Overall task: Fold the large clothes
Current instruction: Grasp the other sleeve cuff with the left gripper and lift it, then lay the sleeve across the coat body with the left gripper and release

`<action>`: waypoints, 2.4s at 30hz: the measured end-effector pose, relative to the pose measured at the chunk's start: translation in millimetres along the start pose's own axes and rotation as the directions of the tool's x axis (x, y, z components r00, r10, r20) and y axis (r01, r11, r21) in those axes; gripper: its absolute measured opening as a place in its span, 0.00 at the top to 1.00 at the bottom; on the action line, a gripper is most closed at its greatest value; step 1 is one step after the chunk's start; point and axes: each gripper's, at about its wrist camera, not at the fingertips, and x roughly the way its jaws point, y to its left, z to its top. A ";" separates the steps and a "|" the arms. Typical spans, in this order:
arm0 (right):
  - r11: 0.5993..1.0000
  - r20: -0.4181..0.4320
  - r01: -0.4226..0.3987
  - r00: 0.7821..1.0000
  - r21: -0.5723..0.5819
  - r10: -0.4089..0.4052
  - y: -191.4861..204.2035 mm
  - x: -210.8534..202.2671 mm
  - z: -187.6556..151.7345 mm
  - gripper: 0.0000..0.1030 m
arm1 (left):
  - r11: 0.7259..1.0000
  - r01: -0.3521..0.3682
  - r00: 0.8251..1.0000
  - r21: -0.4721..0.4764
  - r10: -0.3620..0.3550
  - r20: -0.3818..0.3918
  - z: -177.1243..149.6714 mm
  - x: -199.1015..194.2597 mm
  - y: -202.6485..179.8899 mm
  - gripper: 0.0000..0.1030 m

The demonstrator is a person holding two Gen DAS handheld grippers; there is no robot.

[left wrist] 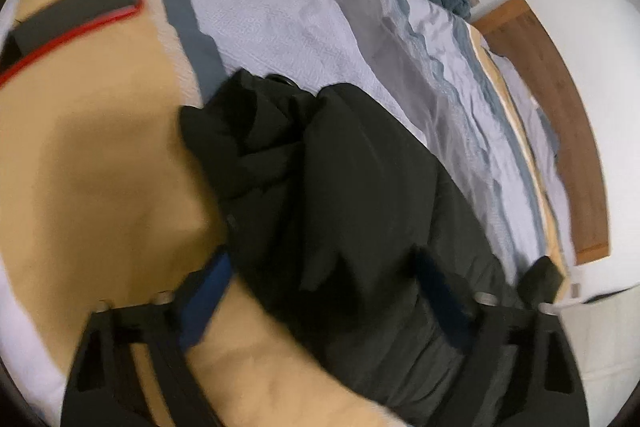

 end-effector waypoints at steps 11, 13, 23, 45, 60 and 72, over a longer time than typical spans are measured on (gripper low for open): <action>0.999 0.000 -0.036 0.999 0.036 0.036 -12.2 2.9 -4.8 0.46 | 0.977 0.212 0.977 -0.008 -0.212 -0.021 3.3 -10.9 -0.4 0.90; 0.998 0.015 -0.046 0.999 0.041 0.046 -15.0 -2.9 -4.2 0.46 | 0.975 0.219 0.976 0.024 -0.219 -0.008 -0.3 -20.4 -9.2 0.91; 0.994 0.087 -0.080 0.993 0.079 0.073 -39.6 -40.5 -9.5 0.46 | 0.922 0.289 0.950 0.259 -0.309 0.039 -40.1 -87.1 -85.9 0.92; 0.975 0.184 -0.125 0.979 0.186 0.090 -113.5 -90.8 -47.7 0.46 | 0.707 0.384 0.922 0.593 -0.329 -0.206 -252.6 -100.6 -232.7 0.93; 0.949 0.208 -0.162 0.972 0.269 0.107 -159.2 -96.6 -69.4 0.46 | 0.635 0.278 0.956 0.721 -0.113 -0.269 -356.7 -61.8 -228.5 0.55; 0.950 0.237 -0.233 0.954 0.206 0.183 -135.1 -104.2 -70.2 0.46 | 0.584 0.274 0.961 0.764 -0.196 -0.194 -339.2 -164.0 -219.9 0.41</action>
